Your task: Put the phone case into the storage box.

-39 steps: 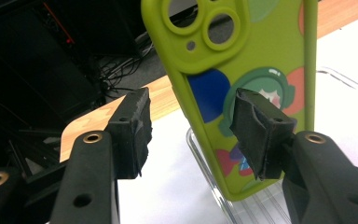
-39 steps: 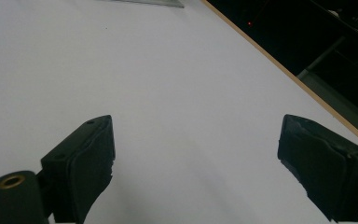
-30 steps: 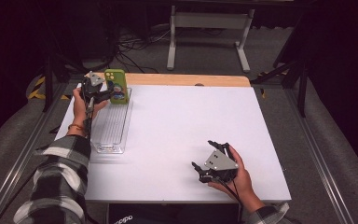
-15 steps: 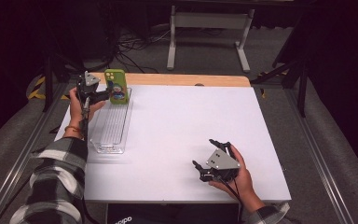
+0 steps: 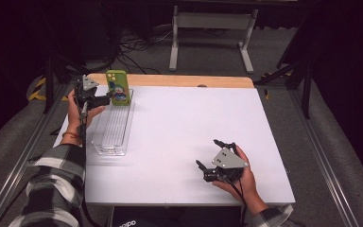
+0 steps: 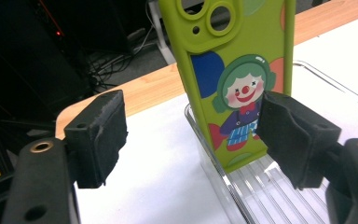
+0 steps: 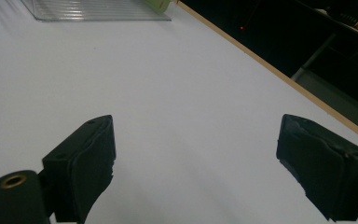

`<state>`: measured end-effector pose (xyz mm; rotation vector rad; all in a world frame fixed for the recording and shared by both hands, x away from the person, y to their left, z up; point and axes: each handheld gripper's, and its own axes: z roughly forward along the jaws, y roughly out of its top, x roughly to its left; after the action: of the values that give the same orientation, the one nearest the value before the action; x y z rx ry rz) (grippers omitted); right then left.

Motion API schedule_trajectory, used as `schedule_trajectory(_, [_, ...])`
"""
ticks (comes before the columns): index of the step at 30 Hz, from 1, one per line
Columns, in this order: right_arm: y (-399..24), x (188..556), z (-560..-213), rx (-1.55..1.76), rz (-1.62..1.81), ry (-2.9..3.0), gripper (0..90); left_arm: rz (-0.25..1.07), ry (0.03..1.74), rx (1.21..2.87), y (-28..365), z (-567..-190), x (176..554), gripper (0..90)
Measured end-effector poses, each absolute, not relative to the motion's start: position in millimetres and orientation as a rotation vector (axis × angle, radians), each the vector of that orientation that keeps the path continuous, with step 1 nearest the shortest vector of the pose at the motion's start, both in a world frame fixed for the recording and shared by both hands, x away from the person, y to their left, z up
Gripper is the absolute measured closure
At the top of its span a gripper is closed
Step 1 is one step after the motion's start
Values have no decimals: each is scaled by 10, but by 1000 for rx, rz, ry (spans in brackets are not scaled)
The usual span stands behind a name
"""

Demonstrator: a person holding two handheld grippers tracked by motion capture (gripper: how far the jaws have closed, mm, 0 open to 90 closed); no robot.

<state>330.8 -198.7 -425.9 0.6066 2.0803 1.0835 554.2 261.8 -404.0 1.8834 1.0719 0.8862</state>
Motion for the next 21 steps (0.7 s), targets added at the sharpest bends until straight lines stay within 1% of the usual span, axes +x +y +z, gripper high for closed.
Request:
schedule_trajectory(8, [-2009, 3307, -4251, 623, 1082, 2067, 124, 863, 1052, 1848, 2623, -4009, 5481, 144])
schedule_trajectory(21, [-2038, 3305, -4238, 635, 1093, 2057, 125, 826, 997, 1790, 2623, -3930, 5343, 100])
